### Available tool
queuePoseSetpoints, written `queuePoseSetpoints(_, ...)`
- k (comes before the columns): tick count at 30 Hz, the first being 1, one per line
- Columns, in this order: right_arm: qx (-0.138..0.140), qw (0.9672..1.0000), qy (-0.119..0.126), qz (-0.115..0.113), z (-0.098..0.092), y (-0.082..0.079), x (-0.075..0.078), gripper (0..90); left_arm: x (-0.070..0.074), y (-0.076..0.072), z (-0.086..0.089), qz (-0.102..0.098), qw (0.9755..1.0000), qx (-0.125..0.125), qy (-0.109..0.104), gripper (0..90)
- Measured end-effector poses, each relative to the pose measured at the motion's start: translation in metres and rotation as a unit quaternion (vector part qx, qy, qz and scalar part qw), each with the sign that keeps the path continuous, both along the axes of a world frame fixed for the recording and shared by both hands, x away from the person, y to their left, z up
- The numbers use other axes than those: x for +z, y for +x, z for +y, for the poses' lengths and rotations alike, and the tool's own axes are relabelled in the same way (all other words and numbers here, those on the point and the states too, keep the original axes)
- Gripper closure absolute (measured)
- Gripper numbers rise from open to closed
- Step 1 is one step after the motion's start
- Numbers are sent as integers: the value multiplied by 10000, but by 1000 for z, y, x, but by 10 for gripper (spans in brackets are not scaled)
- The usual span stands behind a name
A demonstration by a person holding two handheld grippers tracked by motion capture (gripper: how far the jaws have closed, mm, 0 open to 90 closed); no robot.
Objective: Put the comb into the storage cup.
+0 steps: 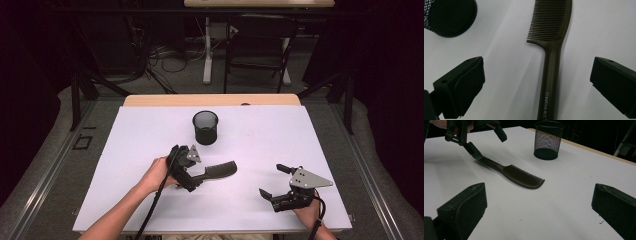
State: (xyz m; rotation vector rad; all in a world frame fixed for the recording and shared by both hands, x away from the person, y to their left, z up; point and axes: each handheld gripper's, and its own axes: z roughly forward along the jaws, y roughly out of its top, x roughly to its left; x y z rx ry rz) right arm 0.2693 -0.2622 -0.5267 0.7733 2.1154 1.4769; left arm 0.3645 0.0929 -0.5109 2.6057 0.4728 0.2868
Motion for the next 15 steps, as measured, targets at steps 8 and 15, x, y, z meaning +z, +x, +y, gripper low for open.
queuePoseSetpoints(8,8,10000,-18,19,0,0,0,0,-2,3,-9,140,9994,-138,292,0)
queuePoseSetpoints(15,15,10000,-25,24,0,1,0,0,-3,5,-15,201,9978,-236,585,4)
